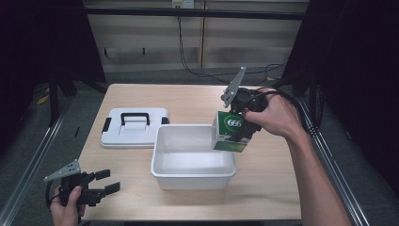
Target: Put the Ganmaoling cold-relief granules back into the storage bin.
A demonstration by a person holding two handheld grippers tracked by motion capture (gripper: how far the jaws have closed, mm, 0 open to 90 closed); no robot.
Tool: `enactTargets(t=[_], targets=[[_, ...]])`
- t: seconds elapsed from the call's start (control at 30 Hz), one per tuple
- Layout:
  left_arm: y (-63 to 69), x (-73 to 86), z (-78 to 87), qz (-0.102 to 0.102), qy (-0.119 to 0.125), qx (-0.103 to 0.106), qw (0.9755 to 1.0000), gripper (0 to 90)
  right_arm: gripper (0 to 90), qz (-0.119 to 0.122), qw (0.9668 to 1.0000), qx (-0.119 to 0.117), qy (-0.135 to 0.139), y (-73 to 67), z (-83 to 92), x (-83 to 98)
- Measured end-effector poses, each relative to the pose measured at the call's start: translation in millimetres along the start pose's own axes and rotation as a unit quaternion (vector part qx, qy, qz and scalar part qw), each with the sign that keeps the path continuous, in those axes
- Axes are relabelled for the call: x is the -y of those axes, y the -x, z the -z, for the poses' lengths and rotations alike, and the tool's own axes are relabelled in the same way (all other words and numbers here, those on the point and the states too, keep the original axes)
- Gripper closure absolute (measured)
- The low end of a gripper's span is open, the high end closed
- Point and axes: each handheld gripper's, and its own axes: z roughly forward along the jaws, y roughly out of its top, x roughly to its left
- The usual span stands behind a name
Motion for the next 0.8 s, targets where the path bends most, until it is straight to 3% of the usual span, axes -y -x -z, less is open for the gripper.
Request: enactTargets(t=[0.4, 0.8], targets=[[-0.4, 0.2, 0.0, 0.001, 0.001, 0.001, 1.0, 18.2, 16.0, 0.009, 0.9999, -0.014, -0.003, 3.6, -17.8, -15.1], [-0.4, 0.3, 0.0, 0.001, 0.0, 0.002, 1.0, 18.2, 15.9, 0.025, 0.999, -0.023, -0.029, 5.1, -42.0, -26.6]])
